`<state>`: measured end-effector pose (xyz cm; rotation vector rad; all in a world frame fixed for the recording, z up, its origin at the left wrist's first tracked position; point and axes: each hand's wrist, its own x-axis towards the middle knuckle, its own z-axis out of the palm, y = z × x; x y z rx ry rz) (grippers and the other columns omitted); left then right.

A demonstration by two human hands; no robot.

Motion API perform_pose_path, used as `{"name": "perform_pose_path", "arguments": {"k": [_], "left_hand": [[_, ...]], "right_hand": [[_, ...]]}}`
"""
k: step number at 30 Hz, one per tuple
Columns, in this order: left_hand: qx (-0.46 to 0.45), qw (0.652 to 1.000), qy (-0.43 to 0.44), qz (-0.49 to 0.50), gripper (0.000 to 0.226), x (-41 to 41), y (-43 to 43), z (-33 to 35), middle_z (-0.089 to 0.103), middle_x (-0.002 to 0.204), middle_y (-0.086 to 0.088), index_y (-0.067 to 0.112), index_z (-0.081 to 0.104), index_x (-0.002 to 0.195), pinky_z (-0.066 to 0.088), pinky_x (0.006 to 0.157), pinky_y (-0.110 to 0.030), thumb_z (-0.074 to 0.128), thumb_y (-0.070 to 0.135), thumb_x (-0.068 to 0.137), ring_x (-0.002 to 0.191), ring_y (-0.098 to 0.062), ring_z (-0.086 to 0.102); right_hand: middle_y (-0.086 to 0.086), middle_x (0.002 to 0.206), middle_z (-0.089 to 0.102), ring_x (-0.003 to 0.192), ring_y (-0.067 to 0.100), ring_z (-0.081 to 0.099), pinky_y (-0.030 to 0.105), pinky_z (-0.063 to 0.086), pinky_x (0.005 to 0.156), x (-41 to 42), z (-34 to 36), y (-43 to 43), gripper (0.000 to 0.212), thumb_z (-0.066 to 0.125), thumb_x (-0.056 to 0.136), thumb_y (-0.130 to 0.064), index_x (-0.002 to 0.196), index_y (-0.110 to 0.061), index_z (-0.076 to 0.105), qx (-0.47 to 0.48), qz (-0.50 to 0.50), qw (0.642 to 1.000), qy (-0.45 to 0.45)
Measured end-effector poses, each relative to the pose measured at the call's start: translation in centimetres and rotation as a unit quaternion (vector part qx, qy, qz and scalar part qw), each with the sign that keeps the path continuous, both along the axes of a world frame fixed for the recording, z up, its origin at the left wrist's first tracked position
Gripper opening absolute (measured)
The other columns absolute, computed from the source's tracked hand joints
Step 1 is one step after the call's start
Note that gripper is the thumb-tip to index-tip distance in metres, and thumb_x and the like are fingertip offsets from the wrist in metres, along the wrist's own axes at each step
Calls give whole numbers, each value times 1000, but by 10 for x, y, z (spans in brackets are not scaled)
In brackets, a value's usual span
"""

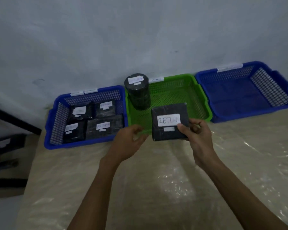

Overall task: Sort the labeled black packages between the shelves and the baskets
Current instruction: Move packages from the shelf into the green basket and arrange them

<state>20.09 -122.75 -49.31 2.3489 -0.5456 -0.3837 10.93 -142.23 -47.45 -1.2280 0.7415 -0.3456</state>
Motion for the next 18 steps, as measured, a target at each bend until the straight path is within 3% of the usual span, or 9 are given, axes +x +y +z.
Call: {"name": "perform_pose_path", "arguments": {"k": [3,6,10,15,18], "left_hand": [[24,999,-37,-3,36,27,-14,-15,63,111,-8,8,65,116,39,82,-24,70,27,86,102,-24,57],[44,996,-72,0,39,52,-23,-34,56,125,-9,10,62,120,34,98,-26,69,29,86,119,-23,48],[76,989,-122,26,47,76,-30,-57,45,141,-18,9,58,126,33,109,-46,69,30,85,132,-34,39],[111,980,-134,98,78,90,-39,-83,19,157,-18,5,28,148,19,117,-50,66,34,87,146,-34,15],[108,980,-121,119,88,94,-42,-94,8,160,-15,2,15,151,14,120,-47,68,30,86,148,-30,6]], "right_hand": [[3,87,64,75,10,62,13,50,55,32,-12,-17,32,69,81,-3,104,-7,48,3,-15,1000,0],[1,86,63,75,11,61,17,52,60,64,-27,-34,32,71,80,-4,101,-9,48,5,-9,1000,29],[1,85,61,75,11,61,18,53,62,107,-54,-55,30,72,79,-3,91,-14,47,18,-12,998,53],[2,89,61,87,19,61,33,54,80,152,-95,-70,32,72,79,-4,85,-19,45,21,7,995,99],[4,93,61,88,19,62,31,55,77,174,-116,-77,32,72,79,-5,83,-19,43,7,14,992,126]]}}
